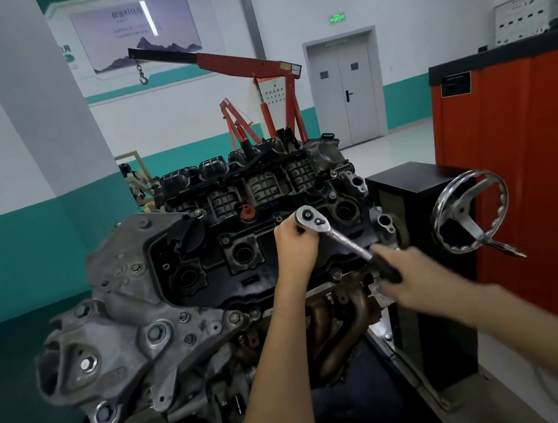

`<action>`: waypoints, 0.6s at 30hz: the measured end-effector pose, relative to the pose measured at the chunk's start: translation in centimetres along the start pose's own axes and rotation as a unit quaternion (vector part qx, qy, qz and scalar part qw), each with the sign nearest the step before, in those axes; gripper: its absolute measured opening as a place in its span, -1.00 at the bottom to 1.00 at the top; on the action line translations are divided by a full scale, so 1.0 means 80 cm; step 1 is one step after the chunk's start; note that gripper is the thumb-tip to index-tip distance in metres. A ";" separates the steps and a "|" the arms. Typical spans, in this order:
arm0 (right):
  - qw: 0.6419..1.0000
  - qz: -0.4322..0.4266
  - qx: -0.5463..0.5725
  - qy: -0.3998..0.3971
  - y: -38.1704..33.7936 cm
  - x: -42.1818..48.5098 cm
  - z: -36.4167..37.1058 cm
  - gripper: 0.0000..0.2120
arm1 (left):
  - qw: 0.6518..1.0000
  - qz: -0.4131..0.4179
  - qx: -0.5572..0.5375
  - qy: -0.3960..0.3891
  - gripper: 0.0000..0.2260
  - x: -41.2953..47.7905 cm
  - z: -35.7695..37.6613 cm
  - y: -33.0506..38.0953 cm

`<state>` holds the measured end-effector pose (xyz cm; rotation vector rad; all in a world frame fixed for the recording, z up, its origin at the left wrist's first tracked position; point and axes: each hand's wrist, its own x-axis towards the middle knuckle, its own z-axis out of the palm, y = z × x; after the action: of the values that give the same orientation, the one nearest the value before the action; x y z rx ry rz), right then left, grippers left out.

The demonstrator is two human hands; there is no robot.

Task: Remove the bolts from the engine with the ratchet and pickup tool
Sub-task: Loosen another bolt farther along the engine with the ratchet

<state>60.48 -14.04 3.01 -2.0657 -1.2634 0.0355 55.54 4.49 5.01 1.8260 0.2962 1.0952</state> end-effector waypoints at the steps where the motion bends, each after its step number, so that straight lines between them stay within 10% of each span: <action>1: 0.996 -0.015 -0.092 -0.008 0.008 0.013 -0.025 -0.76 | 1.000 0.001 0.008 -0.004 -0.60 0.002 -0.001 0.000; 6: 0.937 -0.046 -0.340 0.069 0.007 0.045 -0.049 -0.74 | 0.999 -0.006 -0.023 0.025 -0.74 0.000 -0.003 -0.005; 10: 0.993 0.055 -0.022 0.105 -0.011 -0.014 0.049 -0.73 | 0.998 -0.002 -0.042 0.055 -0.64 -0.007 0.009 -0.007; 13: 0.971 0.086 0.176 0.137 -0.056 -0.019 0.125 -0.75 | 0.996 -0.004 -0.041 0.073 -0.50 -0.002 0.013 -0.006; 18: 0.977 0.066 0.187 0.081 -0.049 -0.015 0.107 -0.72 | 0.998 -0.013 -0.047 0.044 -0.55 0.000 0.003 -0.005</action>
<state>53.73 -9.24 -1.54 -1.7815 -0.9389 0.1519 55.84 4.54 4.65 1.6903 0.3138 1.1536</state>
